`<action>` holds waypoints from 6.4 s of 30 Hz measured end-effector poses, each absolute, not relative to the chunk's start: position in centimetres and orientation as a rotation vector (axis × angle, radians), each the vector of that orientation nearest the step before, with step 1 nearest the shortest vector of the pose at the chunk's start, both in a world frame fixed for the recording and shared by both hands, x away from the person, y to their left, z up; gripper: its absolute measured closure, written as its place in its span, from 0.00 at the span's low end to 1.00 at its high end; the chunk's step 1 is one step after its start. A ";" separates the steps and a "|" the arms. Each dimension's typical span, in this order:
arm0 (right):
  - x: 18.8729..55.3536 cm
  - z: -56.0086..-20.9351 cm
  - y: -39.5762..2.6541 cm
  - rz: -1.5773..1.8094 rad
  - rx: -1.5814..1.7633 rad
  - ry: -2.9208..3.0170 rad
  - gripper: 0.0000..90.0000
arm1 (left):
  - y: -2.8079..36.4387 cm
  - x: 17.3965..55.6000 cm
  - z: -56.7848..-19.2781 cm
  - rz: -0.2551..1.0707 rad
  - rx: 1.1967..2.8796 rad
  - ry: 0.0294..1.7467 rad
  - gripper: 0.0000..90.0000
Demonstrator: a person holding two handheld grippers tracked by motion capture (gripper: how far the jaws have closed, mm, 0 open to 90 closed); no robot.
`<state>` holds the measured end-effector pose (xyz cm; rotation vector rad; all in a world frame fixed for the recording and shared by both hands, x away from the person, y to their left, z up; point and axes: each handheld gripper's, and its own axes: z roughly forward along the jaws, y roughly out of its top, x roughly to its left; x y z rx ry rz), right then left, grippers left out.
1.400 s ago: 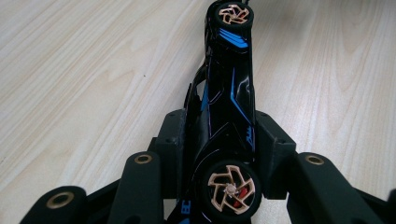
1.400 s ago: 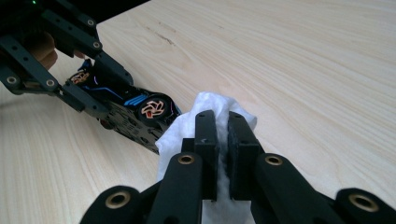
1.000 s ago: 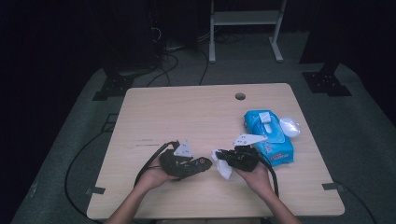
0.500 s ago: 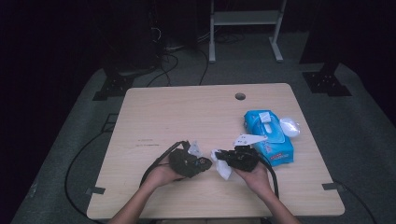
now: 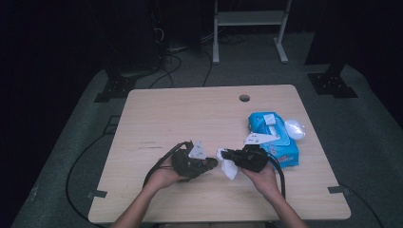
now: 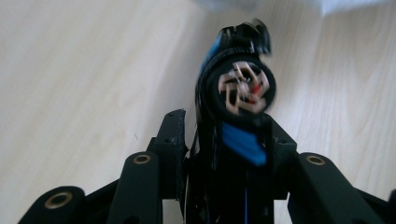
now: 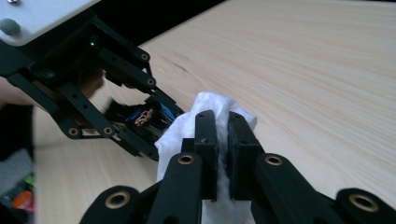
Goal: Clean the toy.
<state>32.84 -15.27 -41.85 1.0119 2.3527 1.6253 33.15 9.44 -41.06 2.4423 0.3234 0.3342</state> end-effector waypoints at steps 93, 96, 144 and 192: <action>32.7 -42.3 -18.2 1.624 1.125 2.311 0.93 | 5.6 34.9 -42.5 0.223 2.576 0.324 0.72; 32.8 -42.4 -18.0 1.621 1.122 2.316 0.93 | 5.3 34.9 -42.8 0.199 2.601 0.316 0.71; 32.7 -43.5 -11.4 1.588 0.980 2.507 0.93 | 16.3 34.7 -42.8 -0.053 2.139 0.585 0.51; 30.5 -44.6 -12.9 1.390 0.910 2.569 0.93 | 12.5 31.6 -45.0 0.192 2.360 0.425 0.28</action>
